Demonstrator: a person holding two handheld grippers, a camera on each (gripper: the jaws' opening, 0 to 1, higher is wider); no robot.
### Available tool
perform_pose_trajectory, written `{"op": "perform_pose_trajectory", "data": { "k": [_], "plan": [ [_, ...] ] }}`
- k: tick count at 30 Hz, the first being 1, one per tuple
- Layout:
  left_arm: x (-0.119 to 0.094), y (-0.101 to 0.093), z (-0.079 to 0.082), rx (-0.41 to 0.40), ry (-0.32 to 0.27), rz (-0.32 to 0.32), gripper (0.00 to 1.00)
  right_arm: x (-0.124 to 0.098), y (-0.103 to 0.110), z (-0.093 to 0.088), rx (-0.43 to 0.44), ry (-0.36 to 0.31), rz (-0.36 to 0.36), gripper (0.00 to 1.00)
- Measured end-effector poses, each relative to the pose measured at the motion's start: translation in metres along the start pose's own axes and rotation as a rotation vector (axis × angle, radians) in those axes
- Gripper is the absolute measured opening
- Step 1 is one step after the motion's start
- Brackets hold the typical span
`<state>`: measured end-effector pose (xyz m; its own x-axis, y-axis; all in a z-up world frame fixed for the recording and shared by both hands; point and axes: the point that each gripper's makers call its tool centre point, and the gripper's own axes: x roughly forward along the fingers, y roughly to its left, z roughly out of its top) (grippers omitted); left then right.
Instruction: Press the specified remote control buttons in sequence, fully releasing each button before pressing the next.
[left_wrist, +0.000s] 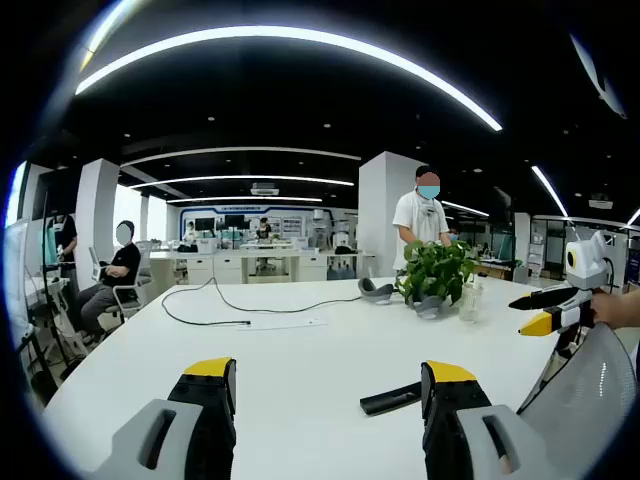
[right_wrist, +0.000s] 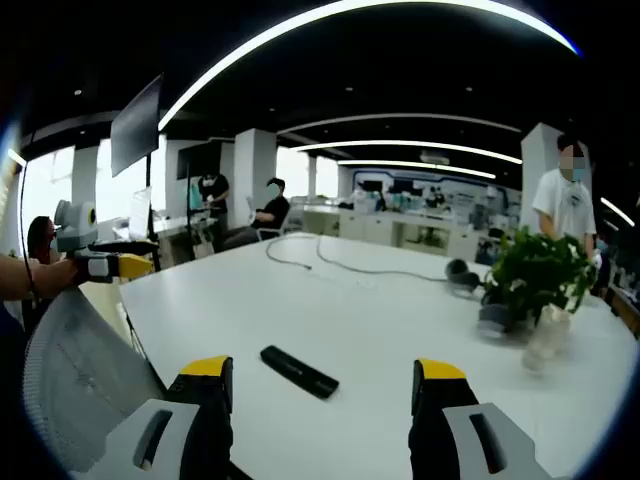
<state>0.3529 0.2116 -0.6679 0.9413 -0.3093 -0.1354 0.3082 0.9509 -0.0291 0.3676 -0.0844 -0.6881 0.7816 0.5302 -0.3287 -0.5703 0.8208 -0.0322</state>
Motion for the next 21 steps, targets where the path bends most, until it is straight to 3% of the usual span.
{"op": "perform_pose_trajectory", "data": {
  "k": [21],
  "plan": [
    [0.0,-0.0024,0.0032,0.008,0.002,0.015,0.79,0.0019,-0.0018,-0.0075,-0.011,0.028,0.007,0.69]
  ]
}}
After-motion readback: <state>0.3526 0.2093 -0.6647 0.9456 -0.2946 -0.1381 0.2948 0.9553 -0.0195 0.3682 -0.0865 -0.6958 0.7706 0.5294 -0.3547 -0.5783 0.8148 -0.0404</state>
